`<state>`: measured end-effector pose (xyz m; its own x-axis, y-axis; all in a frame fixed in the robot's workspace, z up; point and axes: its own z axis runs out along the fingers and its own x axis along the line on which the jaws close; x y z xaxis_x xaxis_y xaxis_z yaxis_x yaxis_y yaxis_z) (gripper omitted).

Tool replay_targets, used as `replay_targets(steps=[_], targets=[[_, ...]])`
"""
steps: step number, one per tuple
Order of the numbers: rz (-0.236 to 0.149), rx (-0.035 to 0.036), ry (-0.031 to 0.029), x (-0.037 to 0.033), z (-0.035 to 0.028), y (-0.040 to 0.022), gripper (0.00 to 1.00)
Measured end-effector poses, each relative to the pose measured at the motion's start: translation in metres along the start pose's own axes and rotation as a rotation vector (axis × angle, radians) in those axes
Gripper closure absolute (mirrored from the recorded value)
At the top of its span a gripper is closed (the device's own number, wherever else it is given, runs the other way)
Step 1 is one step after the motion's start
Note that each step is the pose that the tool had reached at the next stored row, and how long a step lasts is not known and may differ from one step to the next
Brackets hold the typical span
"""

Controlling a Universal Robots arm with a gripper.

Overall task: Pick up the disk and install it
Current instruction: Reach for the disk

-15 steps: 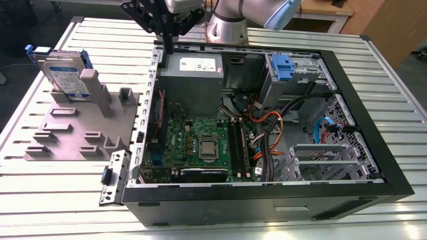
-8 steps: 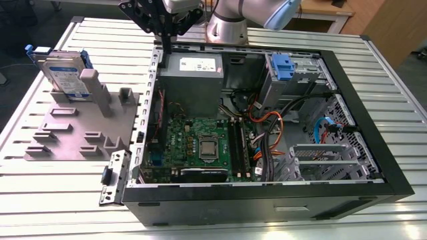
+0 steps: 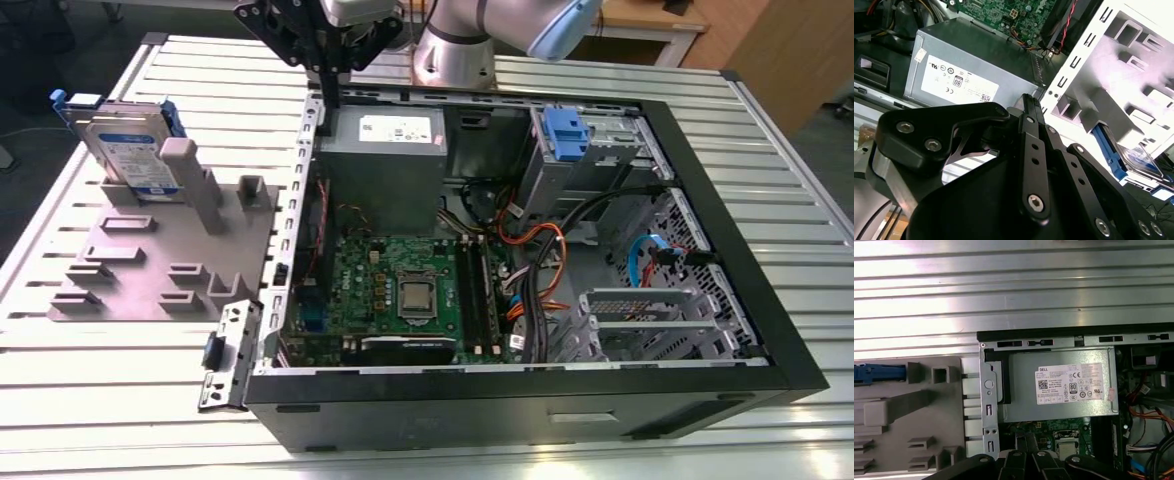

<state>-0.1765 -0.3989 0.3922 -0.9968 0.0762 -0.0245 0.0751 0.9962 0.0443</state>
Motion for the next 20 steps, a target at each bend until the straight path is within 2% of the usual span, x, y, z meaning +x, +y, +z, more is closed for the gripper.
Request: replay_targets(steps=[20], targets=[[0.000, -0.0001, 0.0000, 0.0063, 0.0000, -0.0005, 0.89]])
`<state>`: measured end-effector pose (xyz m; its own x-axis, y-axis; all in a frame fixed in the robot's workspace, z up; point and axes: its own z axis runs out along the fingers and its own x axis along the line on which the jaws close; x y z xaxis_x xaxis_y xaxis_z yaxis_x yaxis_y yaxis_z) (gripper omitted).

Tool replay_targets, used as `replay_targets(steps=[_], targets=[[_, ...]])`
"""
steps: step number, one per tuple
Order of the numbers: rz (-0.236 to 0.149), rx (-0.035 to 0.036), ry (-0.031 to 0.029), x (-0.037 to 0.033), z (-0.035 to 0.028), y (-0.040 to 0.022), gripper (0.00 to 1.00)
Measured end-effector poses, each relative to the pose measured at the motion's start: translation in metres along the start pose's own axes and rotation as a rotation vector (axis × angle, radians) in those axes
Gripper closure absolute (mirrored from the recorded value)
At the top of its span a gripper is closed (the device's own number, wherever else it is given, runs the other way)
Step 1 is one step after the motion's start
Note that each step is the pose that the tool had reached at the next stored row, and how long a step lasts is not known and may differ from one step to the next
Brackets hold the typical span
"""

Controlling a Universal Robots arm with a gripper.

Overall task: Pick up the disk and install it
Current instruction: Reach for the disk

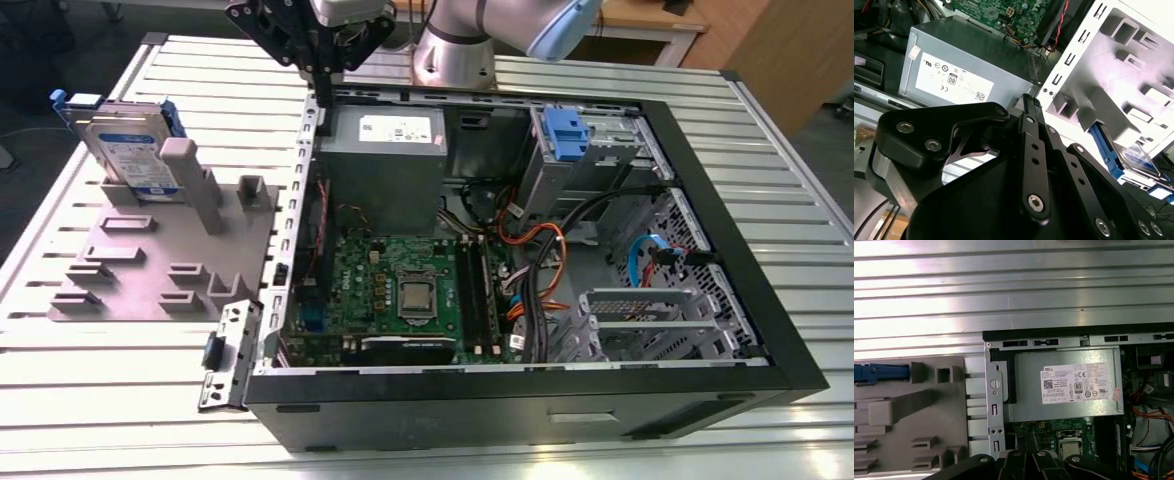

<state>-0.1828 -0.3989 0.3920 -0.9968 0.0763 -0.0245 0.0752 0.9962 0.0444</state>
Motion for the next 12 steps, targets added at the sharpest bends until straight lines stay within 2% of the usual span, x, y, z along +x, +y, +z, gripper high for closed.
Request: replay_targets(steps=[12], targets=[[0.000, 0.0000, 0.0000, 0.0052, 0.0000, -0.0004, 0.89]])
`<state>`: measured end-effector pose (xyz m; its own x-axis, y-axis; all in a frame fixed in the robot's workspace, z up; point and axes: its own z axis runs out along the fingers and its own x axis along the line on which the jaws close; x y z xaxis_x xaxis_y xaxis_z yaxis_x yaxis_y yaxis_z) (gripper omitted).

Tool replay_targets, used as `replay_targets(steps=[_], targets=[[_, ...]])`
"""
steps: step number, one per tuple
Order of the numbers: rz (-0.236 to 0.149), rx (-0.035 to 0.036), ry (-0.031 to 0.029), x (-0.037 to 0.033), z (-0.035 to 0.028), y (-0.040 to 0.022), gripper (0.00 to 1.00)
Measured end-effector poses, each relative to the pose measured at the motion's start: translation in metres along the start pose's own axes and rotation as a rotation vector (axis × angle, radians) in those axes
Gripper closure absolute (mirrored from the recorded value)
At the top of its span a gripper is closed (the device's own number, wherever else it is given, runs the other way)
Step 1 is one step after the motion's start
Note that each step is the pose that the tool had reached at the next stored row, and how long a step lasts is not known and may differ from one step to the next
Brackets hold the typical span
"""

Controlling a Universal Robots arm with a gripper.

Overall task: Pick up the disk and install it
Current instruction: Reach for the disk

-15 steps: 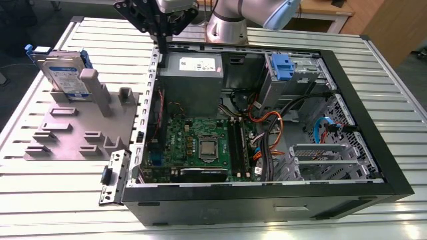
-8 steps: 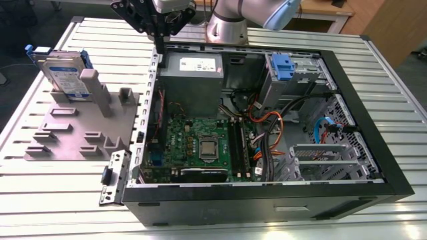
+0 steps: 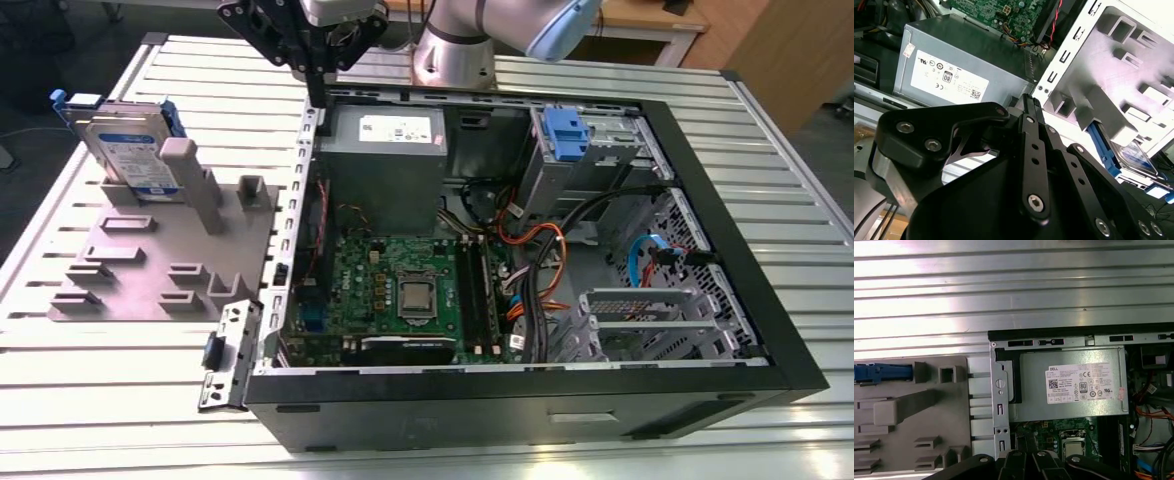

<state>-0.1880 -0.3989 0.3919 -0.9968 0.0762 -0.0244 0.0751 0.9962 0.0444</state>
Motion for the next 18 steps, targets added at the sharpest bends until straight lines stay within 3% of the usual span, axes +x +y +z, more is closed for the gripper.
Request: replay_targets(steps=[18], targets=[[0.000, 0.0000, 0.0000, 0.0082, -0.0001, 0.0002, 0.89]])
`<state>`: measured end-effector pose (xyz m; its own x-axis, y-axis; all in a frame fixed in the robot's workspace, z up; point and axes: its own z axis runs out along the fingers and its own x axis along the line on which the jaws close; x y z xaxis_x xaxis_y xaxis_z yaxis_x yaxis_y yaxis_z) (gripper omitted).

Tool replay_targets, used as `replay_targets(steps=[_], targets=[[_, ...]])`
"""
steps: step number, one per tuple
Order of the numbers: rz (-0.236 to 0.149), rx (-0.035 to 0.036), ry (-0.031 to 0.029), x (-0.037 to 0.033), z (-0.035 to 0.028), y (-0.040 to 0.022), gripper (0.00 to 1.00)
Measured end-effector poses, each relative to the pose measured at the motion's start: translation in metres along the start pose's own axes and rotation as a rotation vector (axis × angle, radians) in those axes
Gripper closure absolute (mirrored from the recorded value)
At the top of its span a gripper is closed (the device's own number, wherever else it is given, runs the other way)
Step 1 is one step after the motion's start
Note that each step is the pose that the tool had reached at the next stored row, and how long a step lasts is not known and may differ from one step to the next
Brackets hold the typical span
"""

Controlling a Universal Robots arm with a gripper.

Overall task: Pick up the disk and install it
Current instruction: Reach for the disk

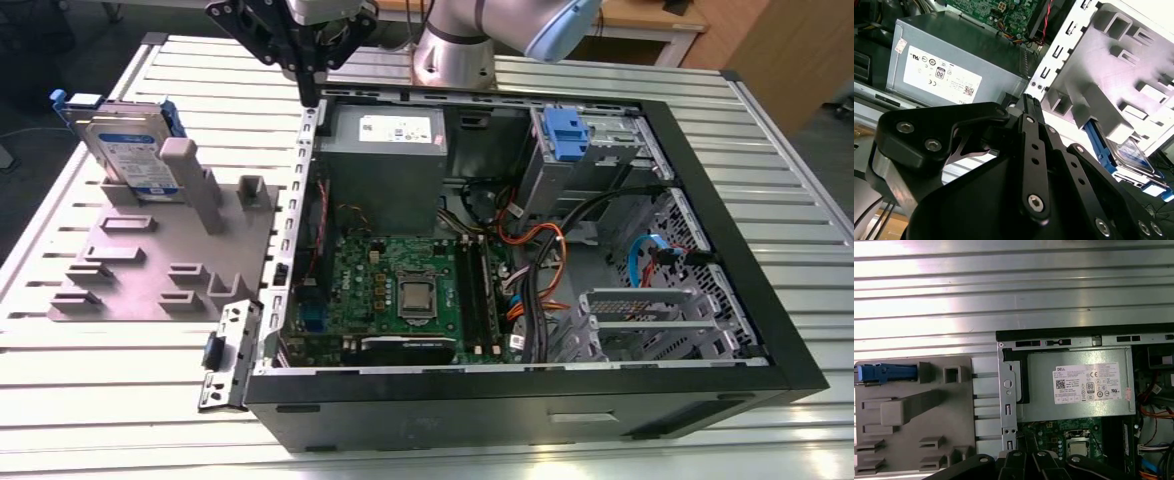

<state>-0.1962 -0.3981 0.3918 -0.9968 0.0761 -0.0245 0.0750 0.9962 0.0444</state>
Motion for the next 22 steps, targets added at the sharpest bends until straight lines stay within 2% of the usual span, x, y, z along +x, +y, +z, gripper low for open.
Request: replay_targets(steps=[13, 22], targets=[[0.000, 0.0000, 0.0000, 0.0004, 0.0000, 0.0000, 0.89], [0.000, 0.0001, 0.0001, 0.0089, -0.0001, 0.0005, 0.89]])
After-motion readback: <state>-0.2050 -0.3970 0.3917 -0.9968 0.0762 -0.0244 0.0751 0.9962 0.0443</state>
